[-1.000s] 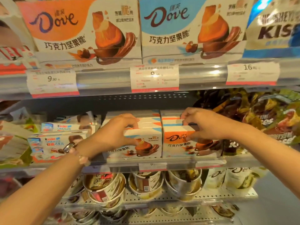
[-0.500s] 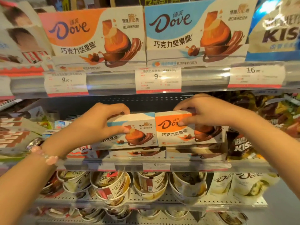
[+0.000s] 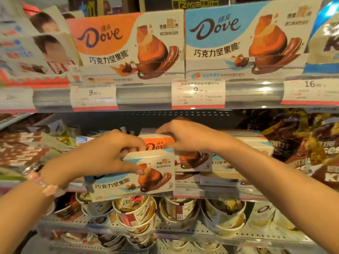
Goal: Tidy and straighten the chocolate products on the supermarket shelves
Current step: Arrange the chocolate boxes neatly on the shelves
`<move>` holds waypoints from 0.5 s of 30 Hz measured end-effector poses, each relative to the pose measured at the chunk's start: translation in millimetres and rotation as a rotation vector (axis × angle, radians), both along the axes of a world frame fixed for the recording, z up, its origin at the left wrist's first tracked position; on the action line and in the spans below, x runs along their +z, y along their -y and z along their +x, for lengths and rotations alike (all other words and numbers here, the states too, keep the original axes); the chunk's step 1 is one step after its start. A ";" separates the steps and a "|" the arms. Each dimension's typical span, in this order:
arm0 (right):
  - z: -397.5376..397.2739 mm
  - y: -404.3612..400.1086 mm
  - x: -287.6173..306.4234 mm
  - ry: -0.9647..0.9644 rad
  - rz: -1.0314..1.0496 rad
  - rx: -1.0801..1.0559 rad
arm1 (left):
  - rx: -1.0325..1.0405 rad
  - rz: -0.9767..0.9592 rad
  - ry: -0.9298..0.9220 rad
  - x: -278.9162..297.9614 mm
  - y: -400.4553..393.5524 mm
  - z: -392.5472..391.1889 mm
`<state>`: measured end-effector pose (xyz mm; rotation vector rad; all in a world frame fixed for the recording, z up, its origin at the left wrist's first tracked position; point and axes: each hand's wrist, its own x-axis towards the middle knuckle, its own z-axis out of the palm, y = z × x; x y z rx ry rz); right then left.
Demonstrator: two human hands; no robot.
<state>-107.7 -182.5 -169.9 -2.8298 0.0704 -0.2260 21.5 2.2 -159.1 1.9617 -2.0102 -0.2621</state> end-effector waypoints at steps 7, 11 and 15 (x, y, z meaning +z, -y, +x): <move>17.0 -7.1 -7.8 0.086 -0.040 0.041 | -0.004 0.003 0.007 -4.7 -1.7 -0.1; 13.2 -4.8 -16.3 0.136 -0.063 0.025 | -0.022 -0.009 0.020 -5.2 0.2 -5.8; 6.0 2.8 -26.8 0.084 -0.040 -0.001 | -0.001 -0.002 -0.034 -5.5 1.5 -6.8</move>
